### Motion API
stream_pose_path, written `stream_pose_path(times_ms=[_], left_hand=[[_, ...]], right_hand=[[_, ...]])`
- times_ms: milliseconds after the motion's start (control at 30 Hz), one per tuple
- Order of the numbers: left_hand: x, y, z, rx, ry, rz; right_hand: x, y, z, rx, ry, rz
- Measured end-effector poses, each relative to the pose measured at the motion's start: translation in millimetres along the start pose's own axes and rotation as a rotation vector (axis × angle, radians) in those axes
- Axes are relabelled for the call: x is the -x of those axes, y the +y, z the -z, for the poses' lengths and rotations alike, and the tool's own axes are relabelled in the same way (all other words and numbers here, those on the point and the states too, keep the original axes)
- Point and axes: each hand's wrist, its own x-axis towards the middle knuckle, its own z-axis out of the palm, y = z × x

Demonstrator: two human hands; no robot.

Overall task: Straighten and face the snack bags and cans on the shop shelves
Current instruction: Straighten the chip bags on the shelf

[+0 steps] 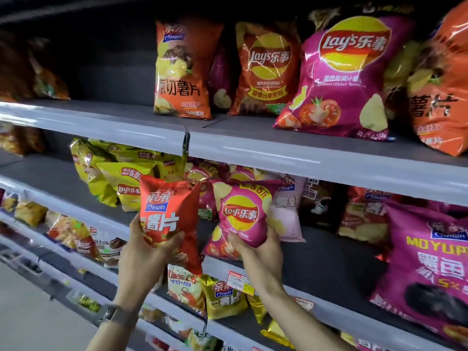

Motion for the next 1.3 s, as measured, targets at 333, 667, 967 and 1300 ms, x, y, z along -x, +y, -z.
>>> stream_pose_path(times_ms=[333,667,967,1300], left_hand=[[18,-6,28,-0.003,0.049,0.017],[31,18,18,-0.06,-0.022,-0.099],[49,63,-49,-0.113,-0.257,-0.256],[84,117,-148,0.132,-0.568,-0.388]], right_hand=[[-61,5,-78,0.393,0.096,-0.212],[-51,4,-62,0.142,-0.014,-0.152],[43,-13,48,0.001,-0.304,0.032],[6,1,134,0.268,0.058,0.045]])
